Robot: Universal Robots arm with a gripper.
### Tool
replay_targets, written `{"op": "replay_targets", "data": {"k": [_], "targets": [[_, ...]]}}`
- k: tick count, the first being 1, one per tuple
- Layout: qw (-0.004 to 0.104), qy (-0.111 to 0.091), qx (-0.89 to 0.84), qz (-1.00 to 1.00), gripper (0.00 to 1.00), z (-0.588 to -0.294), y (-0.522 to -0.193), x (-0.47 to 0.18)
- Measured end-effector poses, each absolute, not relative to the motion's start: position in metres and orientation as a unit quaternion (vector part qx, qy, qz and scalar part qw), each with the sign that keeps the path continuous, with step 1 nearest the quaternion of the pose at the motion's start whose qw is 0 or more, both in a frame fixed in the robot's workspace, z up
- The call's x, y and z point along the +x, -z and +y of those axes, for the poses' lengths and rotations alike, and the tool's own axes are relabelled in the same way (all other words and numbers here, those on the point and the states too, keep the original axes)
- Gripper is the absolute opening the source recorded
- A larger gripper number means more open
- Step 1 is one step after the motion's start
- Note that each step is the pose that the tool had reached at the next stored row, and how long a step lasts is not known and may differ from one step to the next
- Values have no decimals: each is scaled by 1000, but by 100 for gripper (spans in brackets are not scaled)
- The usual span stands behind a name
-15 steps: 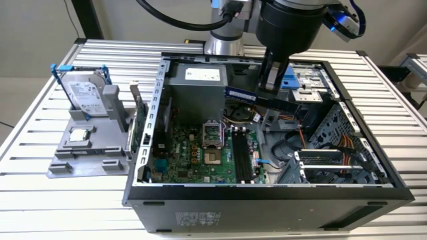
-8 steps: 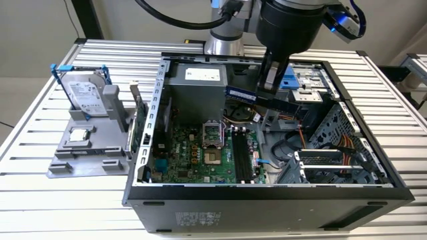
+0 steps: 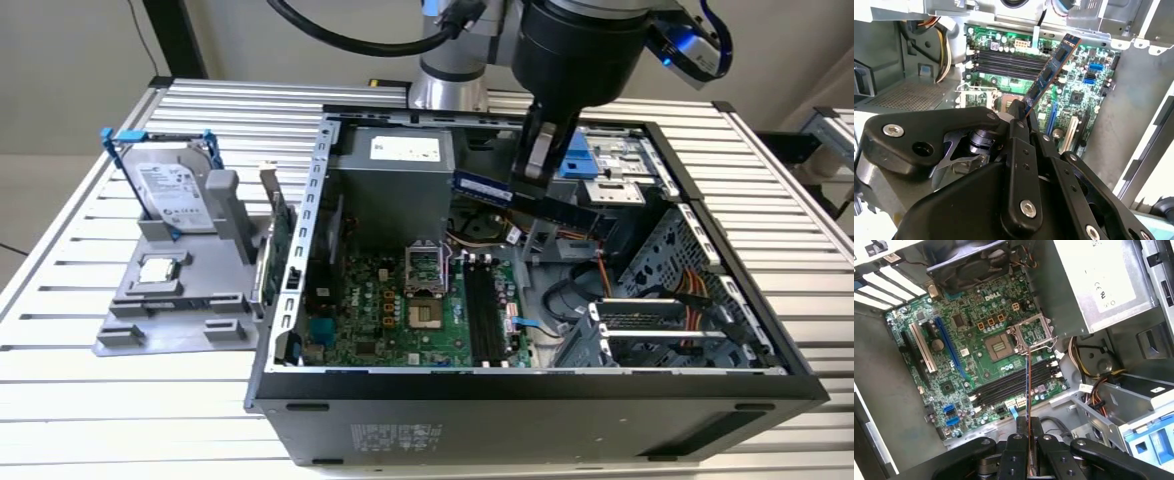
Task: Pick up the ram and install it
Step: 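Insert the ram into the slot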
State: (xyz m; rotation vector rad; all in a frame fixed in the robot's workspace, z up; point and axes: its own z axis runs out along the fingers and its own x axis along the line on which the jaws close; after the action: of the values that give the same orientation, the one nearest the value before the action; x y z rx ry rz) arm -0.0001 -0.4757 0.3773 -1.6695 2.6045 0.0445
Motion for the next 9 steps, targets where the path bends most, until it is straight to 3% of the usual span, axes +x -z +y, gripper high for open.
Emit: {"op": "replay_targets", "data": {"k": [9], "targets": [[24,-14,-514,857,0,-476,-377,0]]}}
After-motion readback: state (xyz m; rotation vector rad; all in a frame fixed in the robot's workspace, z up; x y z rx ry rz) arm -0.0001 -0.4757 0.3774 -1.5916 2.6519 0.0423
